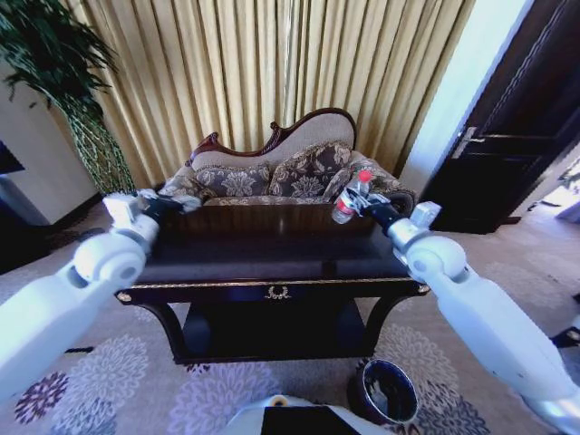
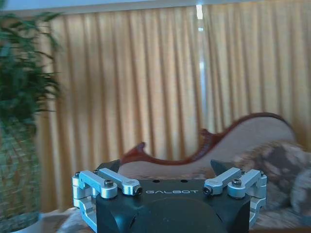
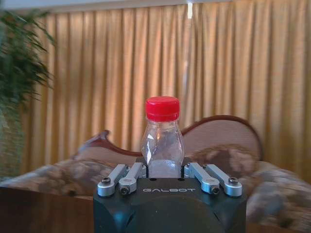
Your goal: Move to the front of the table and place the trash on the table into the trash bin.
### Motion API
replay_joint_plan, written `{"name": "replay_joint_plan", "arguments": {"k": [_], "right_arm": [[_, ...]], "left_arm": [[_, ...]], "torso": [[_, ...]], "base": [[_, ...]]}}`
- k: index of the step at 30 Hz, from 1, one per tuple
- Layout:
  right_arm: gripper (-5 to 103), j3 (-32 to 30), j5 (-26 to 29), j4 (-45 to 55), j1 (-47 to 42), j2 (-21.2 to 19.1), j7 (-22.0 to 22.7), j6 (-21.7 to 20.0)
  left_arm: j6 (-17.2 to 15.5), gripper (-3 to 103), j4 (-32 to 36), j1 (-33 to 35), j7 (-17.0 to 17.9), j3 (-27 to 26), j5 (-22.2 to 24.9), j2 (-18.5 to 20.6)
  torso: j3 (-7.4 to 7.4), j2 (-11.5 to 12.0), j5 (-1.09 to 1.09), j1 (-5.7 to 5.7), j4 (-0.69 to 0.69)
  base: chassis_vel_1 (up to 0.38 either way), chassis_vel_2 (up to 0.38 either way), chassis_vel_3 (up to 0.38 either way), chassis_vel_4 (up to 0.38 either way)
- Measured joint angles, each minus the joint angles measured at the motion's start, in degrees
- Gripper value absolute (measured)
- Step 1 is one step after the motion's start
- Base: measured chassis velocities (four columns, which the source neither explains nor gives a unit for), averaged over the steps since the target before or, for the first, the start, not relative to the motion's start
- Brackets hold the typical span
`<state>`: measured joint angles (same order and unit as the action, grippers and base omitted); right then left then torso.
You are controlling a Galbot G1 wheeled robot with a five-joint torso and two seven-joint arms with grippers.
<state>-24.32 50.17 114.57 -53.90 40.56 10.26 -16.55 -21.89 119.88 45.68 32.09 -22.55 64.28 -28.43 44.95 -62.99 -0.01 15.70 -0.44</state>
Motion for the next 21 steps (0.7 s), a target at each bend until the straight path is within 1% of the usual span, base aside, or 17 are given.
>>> {"name": "replay_joint_plan", "arguments": {"k": [1,2,3,4,5,6,7,8,10,11,12,14,15,16,17,19,21], "right_arm": [[29,-0.8,-0.6,0.1,-1.0,-0.2,0.4,0.0],[28,-2.4,-1.5,0.3,-3.0,-0.5,0.9,0.1],[28,-3.5,-2.1,0.4,-4.2,-0.7,1.0,0.1],[28,-3.5,-2.1,0.4,-4.2,-0.7,1.0,0.1],[28,-4.5,-2.6,0.5,-5.3,-0.8,1.1,0.1],[28,-5.6,-2.8,0.8,-6.5,-1.0,1.2,0.1],[28,-5.6,-2.8,0.8,-6.5,-1.0,1.2,0.1],[28,-6.3,-2.8,1.2,-7.3,-1.1,1.4,0.1],[28,-7.2,-2.7,2.2,-8.2,-1.4,1.7,0.1],[28,-7.2,-2.7,2.2,-8.2,-1.4,1.7,0.1],[28,-7.5,-2.6,2.6,-8.5,-1.5,1.9,0.1],[28,-8.2,-2.5,3.4,-9.3,-1.8,2.1,0.0],[28,-8.2,-2.5,3.4,-9.3,-1.8,2.1,0.0],[28,-8.5,-2.4,3.8,-9.8,-1.9,2.2,0.0],[28,-8.5,-2.4,3.8,-9.8,-1.9,2.2,0.0],[28,-9.6,-2.2,5.2,-10.9,-2.3,2.8,-0.7],[28,-9.9,-1.9,5.7,-11.3,-2.4,3.0,-1.0]], "left_arm": [[-0.7,100,-0.1,1.1,0.0,-2.0,0.0,-0.2],[-1.6,100,-0.3,4.0,-0.3,-6.6,0.0,-0.3],[-1.9,100,-0.4,6.5,-1.2,-9.9,-0.2,-0.4],[-1.9,100,-0.4,6.5,-1.2,-9.9,-0.2,-0.4],[-2.0,100,-0.6,9.2,-2.3,-13.6,-0.8,-0.6],[-1.6,100,-1.2,13.7,-5.1,-18.6,-2.6,-1.0],[-1.6,100,-1.2,13.7,-5.1,-18.6,-2.6,-1.0],[-0.6,100,-2.0,18.7,-7.9,-23.7,-5.1,-1.7],[0.8,100,-1.8,26.8,-12.3,-32.2,-7.3,-3.9],[0.8,100,-1.8,26.8,-12.3,-32.2,-7.3,-3.9],[0.9,100,-1.0,29.5,-13.1,-35.1,-7.3,-5.1],[1.1,100,0.4,33.8,-14.8,-40.1,-7.4,-7.8],[1.1,100,0.4,33.8,-14.8,-40.1,-7.4,-7.8],[1.3,100,1.2,35.7,-15.6,-42.2,-7.4,-9.2],[1.3,100,1.2,35.7,-15.6,-42.2,-7.4,-9.2],[1.6,100,3.5,39.7,-18.0,-46.2,-7.5,-12.0],[1.7,100,4.3,40.7,-18.7,-47.0,-7.5,-12.7]], "torso": [[0.00,0.0,0.00,0.00,0.00],[0.00,0.0,0.02,0.00,0.00],[0.00,0.0,0.00,0.00,0.01],[0.00,0.0,0.00,0.00,0.01],[0.00,0.0,0.00,-0.01,0.01],[-0.01,0.0,0.02,-0.01,0.00],[-0.01,0.0,0.02,-0.01,0.00],[0.00,0.0,0.00,-0.01,0.02],[0.00,0.0,-0.01,0.00,0.05],[0.00,0.0,-0.01,0.00,0.05],[0.00,0.0,-0.04,-0.01,0.07],[-0.01,0.0,-0.01,-0.01,0.05],[-0.01,0.0,-0.01,-0.01,0.05],[-0.01,0.0,-0.02,-0.01,0.02],[-0.01,0.0,-0.02,-0.01,0.02],[0.00,0.0,0.02,-0.01,0.01],[0.00,0.0,0.00,-0.01,0.01]], "base": [[0.000,0.000,0.000,0.000],[0.000,0.000,0.000,0.000],[0.000,0.000,0.000,0.000],[0.000,0.000,0.000,0.000],[0.000,0.000,0.000,0.000],[0.000,0.000,0.000,0.000],[0.000,0.000,0.000,0.000],[0.000,0.000,0.000,0.000],[0.000,0.000,0.000,0.000],[0.000,0.000,0.000,0.000],[0.000,0.000,0.000,0.000],[0.000,0.000,0.000,0.000],[0.000,0.000,0.000,0.000],[0.000,0.000,0.000,0.000],[0.000,0.000,0.000,0.000],[0.000,0.000,0.000,0.000],[0.000,0.000,0.000,0.000]]}}
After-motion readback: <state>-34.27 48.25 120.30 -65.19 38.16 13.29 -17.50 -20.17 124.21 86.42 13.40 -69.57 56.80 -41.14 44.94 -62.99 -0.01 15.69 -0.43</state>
